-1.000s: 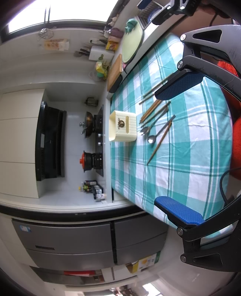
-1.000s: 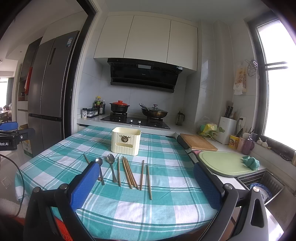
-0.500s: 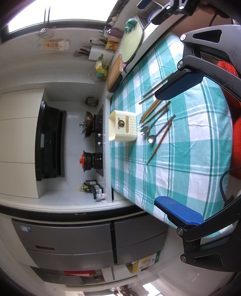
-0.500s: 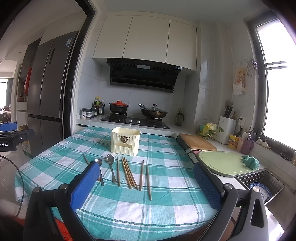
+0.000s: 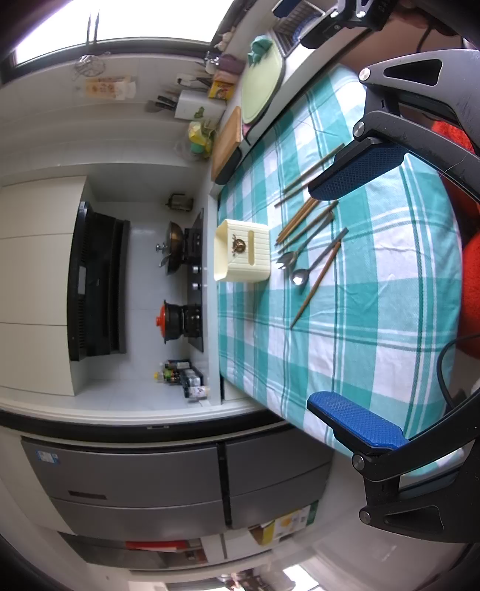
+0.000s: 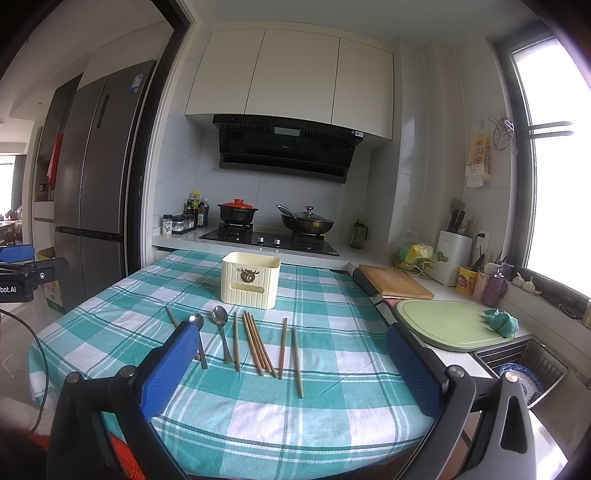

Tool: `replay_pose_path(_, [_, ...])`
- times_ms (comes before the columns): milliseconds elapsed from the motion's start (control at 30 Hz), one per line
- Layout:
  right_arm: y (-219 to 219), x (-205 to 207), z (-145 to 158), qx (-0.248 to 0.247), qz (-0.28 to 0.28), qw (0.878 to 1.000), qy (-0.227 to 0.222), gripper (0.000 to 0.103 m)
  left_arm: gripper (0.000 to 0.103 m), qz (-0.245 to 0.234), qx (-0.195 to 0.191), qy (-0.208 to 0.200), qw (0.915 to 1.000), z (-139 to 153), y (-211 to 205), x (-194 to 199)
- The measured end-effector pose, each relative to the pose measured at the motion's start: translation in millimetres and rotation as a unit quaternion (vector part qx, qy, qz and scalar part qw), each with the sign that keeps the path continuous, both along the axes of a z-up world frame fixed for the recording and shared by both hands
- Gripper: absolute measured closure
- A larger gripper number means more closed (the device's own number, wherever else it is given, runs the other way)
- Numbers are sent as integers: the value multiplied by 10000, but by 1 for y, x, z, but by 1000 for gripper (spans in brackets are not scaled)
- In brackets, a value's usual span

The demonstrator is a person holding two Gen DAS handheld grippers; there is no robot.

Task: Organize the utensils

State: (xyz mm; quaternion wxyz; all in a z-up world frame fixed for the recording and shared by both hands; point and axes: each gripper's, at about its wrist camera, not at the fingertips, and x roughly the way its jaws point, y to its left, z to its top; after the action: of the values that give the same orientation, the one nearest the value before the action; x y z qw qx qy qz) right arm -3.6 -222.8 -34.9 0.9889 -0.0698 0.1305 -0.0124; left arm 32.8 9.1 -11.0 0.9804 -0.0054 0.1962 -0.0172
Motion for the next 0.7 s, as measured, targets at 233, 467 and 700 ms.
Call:
replay_pose_path(233, [0, 0, 0, 58, 8, 10000, -19, 0, 0, 2, -2, 3, 10000, 0, 0, 0])
replay_pose_path(467, [0, 1, -1, 53, 2, 10000, 10, 0, 0, 11, 17, 42, 10000, -4, 2, 3])
replay_pose_path(700, [0, 5, -3, 151, -7, 9999, 71, 0, 0, 54, 48, 288, 9996, -11, 6, 25])
